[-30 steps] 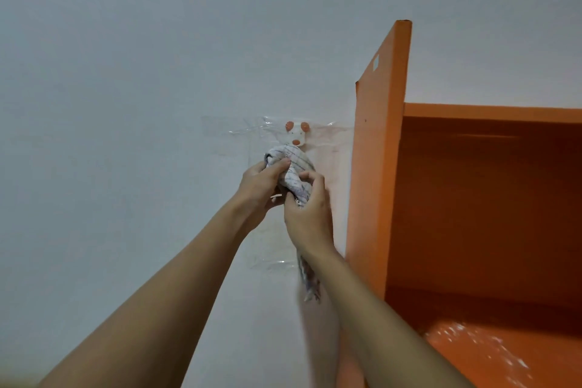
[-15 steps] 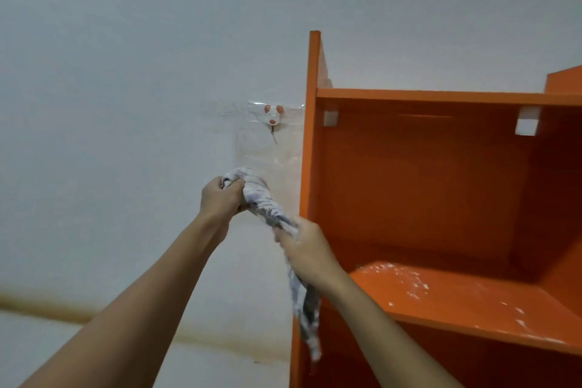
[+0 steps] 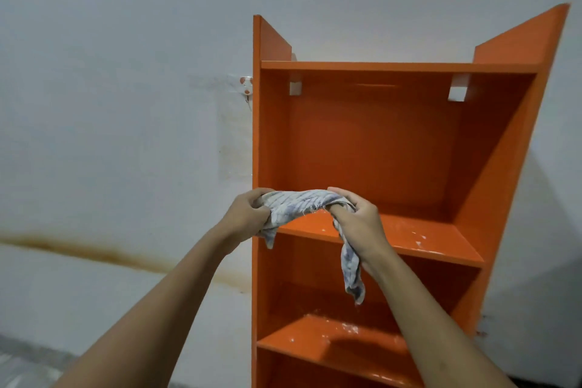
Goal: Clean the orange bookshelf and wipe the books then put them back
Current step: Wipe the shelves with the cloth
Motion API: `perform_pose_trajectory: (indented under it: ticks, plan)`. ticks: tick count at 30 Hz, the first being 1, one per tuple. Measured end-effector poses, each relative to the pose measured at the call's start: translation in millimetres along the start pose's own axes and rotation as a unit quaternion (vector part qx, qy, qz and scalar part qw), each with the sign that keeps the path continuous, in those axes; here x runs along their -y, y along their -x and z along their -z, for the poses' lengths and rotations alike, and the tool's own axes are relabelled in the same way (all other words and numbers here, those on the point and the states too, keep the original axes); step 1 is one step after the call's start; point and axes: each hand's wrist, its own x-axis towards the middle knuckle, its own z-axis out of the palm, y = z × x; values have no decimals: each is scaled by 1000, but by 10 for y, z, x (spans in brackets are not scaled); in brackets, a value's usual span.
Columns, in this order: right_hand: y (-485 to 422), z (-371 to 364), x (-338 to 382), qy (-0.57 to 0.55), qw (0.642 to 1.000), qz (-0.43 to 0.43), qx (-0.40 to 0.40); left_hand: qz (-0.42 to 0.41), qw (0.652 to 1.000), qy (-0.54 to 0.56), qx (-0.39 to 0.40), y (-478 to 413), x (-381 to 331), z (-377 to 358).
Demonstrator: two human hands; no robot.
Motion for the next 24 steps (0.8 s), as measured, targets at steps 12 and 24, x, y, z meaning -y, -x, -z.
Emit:
perform_pose_trajectory:
  ticks: [12,24]
  plan:
    - [275,246,159,-66,996,-2,-52,36,954,176,239,389,-215,-840]
    - [250,440,-168,53,997,1,62,83,938,277,188,154,-220,-1110]
